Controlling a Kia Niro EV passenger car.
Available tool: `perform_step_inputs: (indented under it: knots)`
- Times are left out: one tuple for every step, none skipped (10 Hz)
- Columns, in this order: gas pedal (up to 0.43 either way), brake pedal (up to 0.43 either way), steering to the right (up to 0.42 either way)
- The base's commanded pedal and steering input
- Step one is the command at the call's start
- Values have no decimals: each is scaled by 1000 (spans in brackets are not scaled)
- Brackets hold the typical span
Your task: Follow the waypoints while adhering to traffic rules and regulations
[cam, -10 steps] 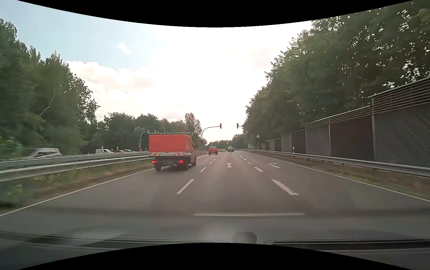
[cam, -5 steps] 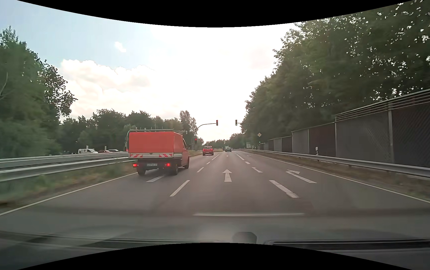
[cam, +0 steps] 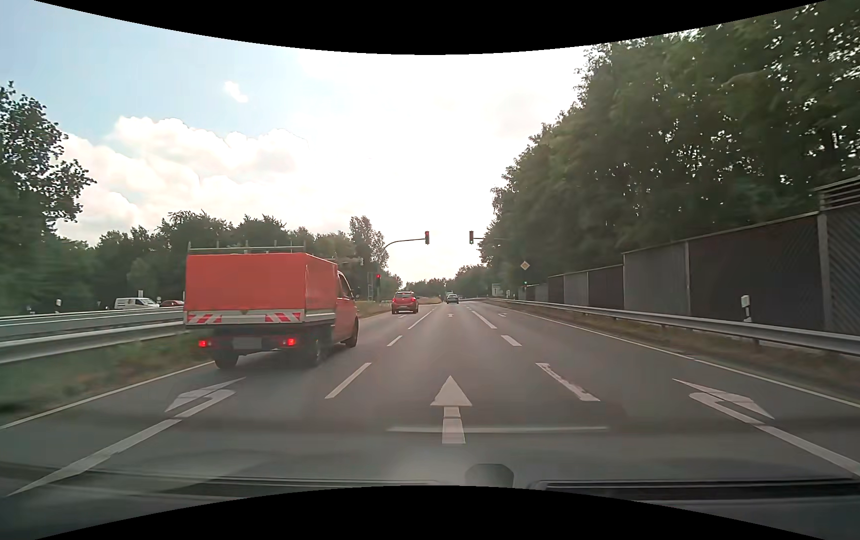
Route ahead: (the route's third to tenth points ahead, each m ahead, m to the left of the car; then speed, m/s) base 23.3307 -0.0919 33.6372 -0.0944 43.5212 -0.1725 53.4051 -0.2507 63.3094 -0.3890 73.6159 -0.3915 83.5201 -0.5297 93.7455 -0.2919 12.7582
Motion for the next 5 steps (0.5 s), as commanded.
perform_step_inputs:
  knots:
    - [169,0,4]
    - [169,0,3]
    - [169,0,2]
    - [169,0,2]
    - [169,0,2]
